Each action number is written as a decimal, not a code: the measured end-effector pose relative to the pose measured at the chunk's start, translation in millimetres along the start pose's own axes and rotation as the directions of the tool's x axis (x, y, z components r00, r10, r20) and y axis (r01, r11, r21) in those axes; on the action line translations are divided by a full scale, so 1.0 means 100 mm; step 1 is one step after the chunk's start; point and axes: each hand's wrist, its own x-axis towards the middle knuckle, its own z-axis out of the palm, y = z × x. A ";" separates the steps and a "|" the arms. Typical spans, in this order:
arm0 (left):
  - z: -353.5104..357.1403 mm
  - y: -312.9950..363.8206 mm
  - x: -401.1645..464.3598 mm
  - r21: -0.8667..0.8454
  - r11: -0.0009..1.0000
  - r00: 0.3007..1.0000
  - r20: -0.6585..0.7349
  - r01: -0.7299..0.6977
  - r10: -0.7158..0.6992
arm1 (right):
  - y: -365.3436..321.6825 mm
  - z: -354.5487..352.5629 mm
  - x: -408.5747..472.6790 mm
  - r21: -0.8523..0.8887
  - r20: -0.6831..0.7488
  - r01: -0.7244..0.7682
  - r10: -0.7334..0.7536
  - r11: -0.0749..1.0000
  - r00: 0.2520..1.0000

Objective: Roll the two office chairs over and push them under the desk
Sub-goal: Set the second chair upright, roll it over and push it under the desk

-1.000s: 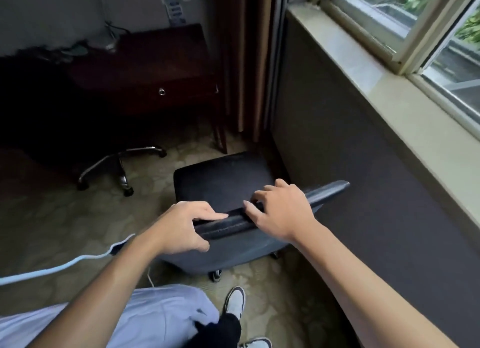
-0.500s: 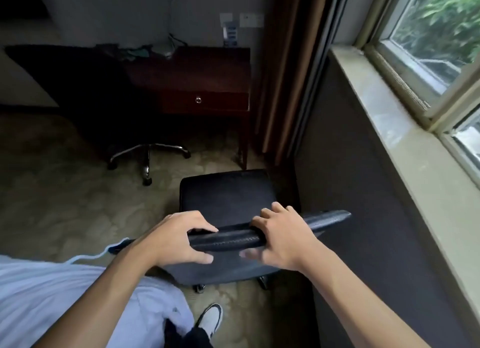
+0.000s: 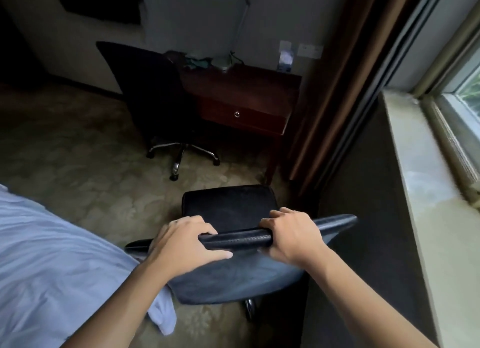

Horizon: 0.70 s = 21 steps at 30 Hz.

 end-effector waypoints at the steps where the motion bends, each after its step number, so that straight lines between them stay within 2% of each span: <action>1: 0.01 0.01 0.05 0.002 1.000 1.000 -0.016 0.002 -0.002 | 0.05 -0.01 0.04 -0.011 -0.017 0.003 -0.003 1.000 1.000; 5: -0.04 0.07 0.21 0.026 0.999 0.999 -0.038 0.028 -0.027 | 0.18 -0.02 0.17 -0.048 -0.084 0.038 -0.042 0.998 0.996; 12: -0.03 -0.05 0.47 0.032 0.995 0.995 -0.049 0.091 -0.090 | 0.27 0.05 0.45 -0.037 -0.099 0.052 -0.055 0.998 0.994; 21: -0.09 -0.18 1.12 0.064 0.996 0.997 -0.035 0.070 -0.068 | 0.50 0.05 1.01 -0.044 -0.131 0.060 -0.065 0.997 0.989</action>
